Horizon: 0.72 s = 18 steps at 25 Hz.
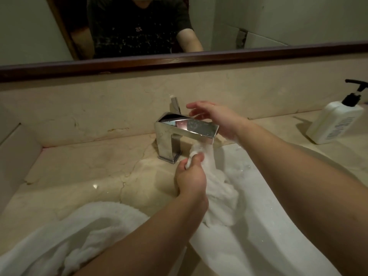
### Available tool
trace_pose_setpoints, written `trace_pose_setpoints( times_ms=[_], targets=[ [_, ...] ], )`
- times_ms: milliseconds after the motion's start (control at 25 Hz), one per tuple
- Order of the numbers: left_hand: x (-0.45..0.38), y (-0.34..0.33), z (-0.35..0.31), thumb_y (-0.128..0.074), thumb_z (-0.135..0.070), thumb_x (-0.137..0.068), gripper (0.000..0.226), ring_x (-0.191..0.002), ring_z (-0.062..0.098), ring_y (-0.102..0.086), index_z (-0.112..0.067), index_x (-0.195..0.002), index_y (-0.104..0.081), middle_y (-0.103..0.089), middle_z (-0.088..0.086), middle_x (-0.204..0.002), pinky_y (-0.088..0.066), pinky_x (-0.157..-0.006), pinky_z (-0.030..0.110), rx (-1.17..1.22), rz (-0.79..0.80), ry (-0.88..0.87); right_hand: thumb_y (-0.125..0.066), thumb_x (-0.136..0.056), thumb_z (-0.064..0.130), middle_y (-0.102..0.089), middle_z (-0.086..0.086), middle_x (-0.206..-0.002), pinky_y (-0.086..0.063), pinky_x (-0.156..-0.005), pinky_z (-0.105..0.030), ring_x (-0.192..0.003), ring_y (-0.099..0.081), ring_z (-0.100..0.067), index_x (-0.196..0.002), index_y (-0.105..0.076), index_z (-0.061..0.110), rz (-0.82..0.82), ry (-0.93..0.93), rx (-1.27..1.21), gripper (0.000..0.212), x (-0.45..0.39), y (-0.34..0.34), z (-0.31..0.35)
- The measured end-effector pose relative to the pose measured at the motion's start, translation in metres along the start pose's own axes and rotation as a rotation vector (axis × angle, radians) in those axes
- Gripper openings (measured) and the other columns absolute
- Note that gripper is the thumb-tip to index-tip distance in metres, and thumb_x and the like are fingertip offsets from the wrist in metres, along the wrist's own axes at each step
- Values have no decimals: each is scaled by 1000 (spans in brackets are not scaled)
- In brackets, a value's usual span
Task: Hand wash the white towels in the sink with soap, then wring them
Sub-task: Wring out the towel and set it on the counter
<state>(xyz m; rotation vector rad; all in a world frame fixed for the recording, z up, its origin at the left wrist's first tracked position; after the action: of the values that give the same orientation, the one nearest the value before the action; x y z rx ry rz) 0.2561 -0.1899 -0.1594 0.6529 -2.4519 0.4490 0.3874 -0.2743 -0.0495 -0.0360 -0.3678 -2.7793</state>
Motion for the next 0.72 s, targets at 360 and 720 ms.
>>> trace_pose_setpoints(
  times_ms=[360, 720],
  targets=[
    [-7, -2, 2, -67, -40, -89, 10, -99, 25, -62, -30, -90, -68, -70, 0, -104, -51, -100, 46, 11, -21, 8, -36, -106, 43, -68, -2, -114, -49, -89, -34, -108, -62, -17, -119, -69, 24, 151, -10, -123, 41, -35, -22, 8],
    [-4, -10, -3, -63, -65, -51, 36, -100, 28, -64, -42, -78, -70, -69, 0, -104, -53, -97, 48, -33, 67, -16, -27, -104, 57, -65, -9, -116, -56, -85, -36, -105, -66, -23, -133, -60, 21, 119, -110, -235, 57, -7, -18, -4]
  ],
)
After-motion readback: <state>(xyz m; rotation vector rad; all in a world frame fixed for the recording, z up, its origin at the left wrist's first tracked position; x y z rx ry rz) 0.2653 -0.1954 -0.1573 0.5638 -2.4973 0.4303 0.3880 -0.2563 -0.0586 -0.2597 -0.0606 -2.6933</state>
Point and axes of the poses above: each hand's wrist, its own x-axis away from the middle knuckle, its own y-axis out of the back of the hand, z = x × y, the point moved 6 cm from there along -x, towards the middle knuckle
